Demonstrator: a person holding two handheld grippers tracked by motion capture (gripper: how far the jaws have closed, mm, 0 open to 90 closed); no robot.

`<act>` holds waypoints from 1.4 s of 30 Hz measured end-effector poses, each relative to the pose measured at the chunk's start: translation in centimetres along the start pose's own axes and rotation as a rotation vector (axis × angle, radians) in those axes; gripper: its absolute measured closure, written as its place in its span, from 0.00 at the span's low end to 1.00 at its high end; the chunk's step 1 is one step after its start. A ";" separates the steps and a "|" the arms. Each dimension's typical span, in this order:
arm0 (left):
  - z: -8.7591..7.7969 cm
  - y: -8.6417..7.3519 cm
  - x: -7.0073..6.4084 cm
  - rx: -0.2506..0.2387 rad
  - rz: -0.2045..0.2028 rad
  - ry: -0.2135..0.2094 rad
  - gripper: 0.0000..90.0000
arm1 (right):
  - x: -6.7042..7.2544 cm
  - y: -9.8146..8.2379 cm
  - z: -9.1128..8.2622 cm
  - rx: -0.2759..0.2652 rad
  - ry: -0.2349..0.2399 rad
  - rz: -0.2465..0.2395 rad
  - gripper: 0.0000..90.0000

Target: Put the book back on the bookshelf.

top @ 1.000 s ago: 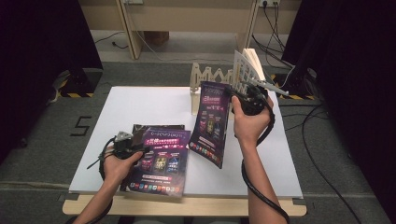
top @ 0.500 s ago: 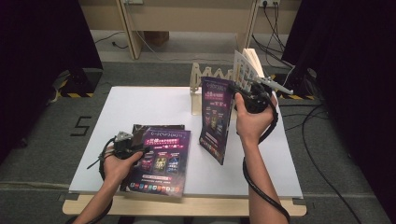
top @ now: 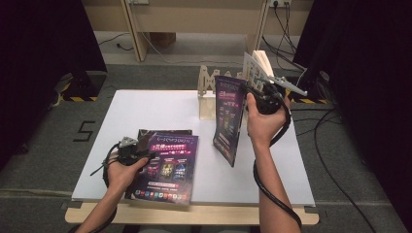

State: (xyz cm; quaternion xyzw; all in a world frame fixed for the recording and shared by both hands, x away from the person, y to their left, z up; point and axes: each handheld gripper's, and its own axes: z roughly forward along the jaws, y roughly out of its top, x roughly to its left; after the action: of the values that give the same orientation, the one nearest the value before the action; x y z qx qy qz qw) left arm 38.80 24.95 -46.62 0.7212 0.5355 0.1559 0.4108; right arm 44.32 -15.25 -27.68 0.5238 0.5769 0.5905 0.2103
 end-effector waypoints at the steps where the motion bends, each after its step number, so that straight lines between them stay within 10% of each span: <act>1: 0.0 0.0 0.0 0.000 0.000 0.000 0.67 | 0.0 0.1 0.0 -0.002 -0.003 -0.002 0.94; 42: 0.0 0.0 0.4 -0.004 -0.005 0.004 0.67 | -1.2 2.5 3.6 -0.061 -0.070 -0.016 0.94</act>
State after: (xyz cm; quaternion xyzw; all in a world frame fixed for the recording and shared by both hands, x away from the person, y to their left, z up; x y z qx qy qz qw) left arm 38.93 25.29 -46.66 0.7187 0.5379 0.1572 0.4116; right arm 48.77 -15.24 -26.63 0.5327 0.5551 0.5875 0.2508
